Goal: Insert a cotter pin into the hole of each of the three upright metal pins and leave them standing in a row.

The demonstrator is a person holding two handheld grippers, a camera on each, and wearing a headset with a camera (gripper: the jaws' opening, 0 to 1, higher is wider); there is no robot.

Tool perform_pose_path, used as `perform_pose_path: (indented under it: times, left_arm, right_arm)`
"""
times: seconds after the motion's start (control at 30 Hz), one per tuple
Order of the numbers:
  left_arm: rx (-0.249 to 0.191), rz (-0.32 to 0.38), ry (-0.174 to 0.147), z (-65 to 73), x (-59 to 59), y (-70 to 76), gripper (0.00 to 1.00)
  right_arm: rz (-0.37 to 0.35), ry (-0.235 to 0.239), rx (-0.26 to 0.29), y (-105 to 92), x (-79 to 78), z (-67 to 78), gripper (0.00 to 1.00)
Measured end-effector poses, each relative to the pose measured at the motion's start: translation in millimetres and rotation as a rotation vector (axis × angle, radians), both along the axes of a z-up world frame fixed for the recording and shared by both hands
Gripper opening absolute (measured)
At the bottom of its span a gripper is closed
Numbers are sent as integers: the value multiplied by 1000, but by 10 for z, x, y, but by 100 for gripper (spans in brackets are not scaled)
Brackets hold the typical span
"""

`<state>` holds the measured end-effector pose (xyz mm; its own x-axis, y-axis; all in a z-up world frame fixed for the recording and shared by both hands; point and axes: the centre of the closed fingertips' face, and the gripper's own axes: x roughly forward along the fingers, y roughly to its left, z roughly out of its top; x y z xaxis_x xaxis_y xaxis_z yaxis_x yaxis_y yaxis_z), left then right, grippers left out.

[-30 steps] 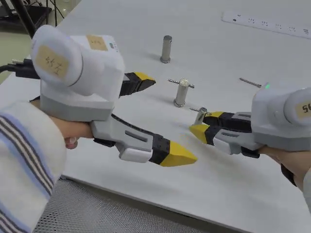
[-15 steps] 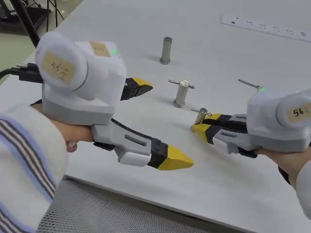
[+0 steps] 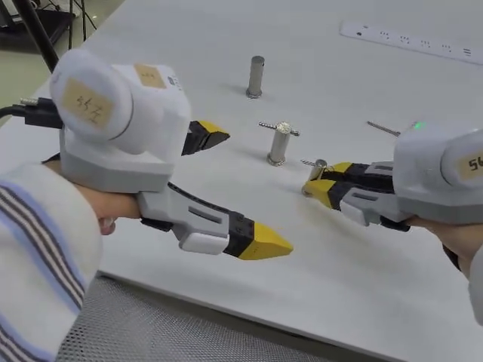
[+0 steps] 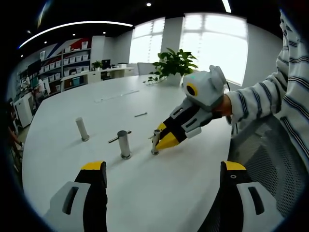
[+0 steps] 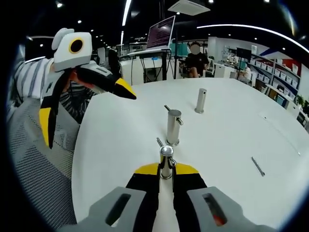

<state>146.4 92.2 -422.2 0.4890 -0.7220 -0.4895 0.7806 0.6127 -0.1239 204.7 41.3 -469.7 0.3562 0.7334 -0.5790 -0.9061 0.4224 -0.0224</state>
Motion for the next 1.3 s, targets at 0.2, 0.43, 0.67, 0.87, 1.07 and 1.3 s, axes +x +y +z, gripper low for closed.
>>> perform_pose_path:
  times: [0.2, 0.43, 0.67, 0.87, 1.07, 1.3]
  left_arm:
    - [17, 5, 2, -14, 10, 28, 97]
    - [19, 12, 11, -25, 6, 51, 97]
    - [26, 15, 17, -36, 9, 65, 97]
    - [32, 16, 24, -46, 12, 74, 97]
    - [36, 15, 27, -48, 23, 74, 96]
    - [39, 9, 28, -38, 31, 48, 96]
  right_arm:
    - [-7, -12, 0, -74, 68, 31, 4]
    - [-28, -18, -3, -196, 189, 47, 4]
    - [-35, -14, -7, -265, 289, 29, 4]
    - [-43, -11, -18, -323, 372, -4, 4]
    - [-53, 8, 1, -369, 402, -23, 4]
    - [-59, 27, 19, -356, 384, -17, 4]
